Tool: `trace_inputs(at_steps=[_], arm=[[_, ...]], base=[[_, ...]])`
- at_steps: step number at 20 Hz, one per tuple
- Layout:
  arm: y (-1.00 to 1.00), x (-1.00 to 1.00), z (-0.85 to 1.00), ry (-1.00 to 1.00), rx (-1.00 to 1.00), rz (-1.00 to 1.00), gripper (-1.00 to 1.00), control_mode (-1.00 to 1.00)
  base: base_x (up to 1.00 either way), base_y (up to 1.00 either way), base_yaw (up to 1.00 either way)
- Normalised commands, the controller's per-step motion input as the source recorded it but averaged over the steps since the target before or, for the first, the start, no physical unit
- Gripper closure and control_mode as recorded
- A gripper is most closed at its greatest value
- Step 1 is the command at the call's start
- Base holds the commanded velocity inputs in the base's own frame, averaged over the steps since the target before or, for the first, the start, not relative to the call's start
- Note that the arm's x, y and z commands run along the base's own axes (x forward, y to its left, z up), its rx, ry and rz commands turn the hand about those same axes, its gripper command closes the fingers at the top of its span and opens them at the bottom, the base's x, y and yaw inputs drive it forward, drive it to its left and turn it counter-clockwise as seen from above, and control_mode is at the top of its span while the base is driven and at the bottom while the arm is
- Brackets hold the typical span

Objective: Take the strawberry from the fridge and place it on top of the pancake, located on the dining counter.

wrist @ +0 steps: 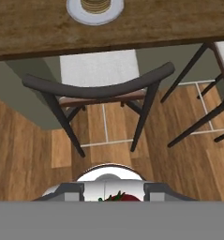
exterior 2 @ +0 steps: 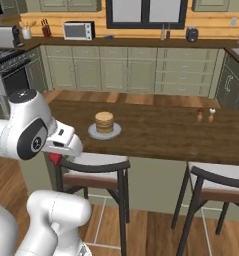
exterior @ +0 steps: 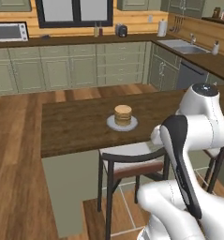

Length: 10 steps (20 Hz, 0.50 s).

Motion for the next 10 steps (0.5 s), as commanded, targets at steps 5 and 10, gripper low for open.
trace_inputs(at_steps=[5, 10], arm=[[0.0, 0.0, 0.0, 0.0, 0.0, 0.0, 1.0, 1.0], [0.0, 0.0, 0.0, 0.0, 0.0, 0.0, 1.0, 1.0]], base=[[0.7, 0.0, 0.0], [0.7, 0.0, 0.0]])
